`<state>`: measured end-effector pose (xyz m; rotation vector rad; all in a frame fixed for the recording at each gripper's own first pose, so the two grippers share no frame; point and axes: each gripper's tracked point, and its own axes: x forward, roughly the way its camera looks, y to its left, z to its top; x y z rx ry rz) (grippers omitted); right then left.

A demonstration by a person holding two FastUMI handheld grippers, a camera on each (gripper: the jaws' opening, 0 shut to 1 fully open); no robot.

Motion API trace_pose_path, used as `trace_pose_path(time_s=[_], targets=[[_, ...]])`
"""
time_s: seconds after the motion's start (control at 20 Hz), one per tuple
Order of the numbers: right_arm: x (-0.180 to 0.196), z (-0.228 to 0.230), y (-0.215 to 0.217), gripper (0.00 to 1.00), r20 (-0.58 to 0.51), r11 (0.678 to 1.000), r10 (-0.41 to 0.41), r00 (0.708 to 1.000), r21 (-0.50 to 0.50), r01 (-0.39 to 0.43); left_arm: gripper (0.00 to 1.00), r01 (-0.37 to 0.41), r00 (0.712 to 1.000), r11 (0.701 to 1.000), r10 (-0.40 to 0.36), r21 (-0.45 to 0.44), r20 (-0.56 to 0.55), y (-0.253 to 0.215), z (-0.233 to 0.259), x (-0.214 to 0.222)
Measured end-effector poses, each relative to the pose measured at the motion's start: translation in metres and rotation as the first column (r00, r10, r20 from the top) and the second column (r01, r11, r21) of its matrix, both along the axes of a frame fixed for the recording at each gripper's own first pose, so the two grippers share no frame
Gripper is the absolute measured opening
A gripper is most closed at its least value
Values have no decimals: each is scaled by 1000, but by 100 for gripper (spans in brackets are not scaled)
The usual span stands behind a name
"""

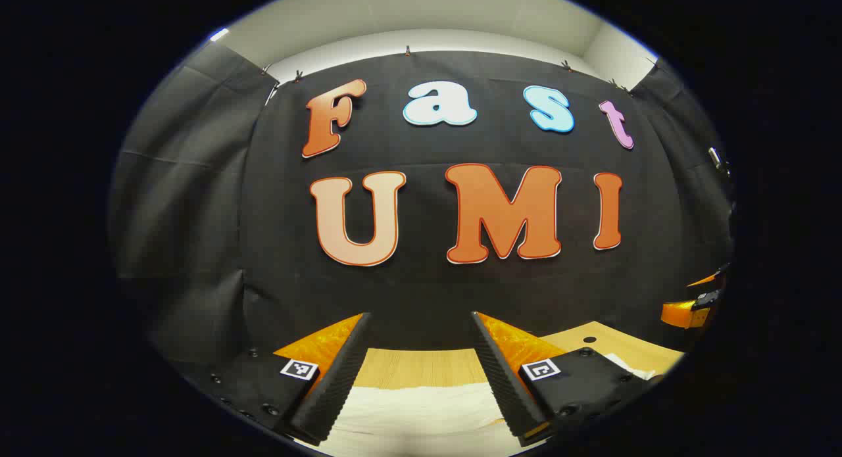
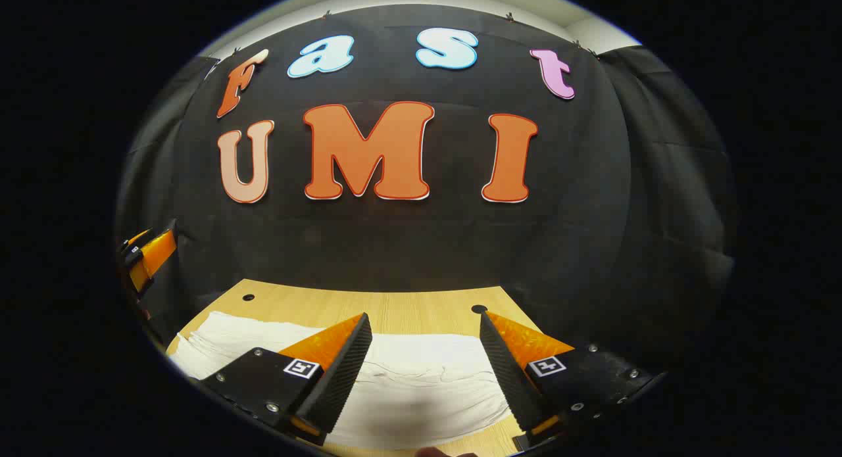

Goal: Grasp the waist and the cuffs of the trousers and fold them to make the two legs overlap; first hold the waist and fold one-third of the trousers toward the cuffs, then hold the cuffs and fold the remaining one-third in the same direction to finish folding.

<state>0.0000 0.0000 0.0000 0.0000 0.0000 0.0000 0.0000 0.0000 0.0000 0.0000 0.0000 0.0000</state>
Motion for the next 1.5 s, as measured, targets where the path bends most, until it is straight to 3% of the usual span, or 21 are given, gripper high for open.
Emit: trace_pose_path(time_s=[0.75,1.0,1.5], targets=[[9,-13,-19,99,-47,999,-27,999,19,28,97,-44,999,999,44,33,-12,4,-5,-3],[18,-46,-43,99,-184,994,-77,980,63,90,98,-93,992,993,99,75,-79,12,-25,-3],[28,-102,-85,99,-383,980,-73,921,144,138,100,-241,922,969,248,59,-296,86,-84,-24]])
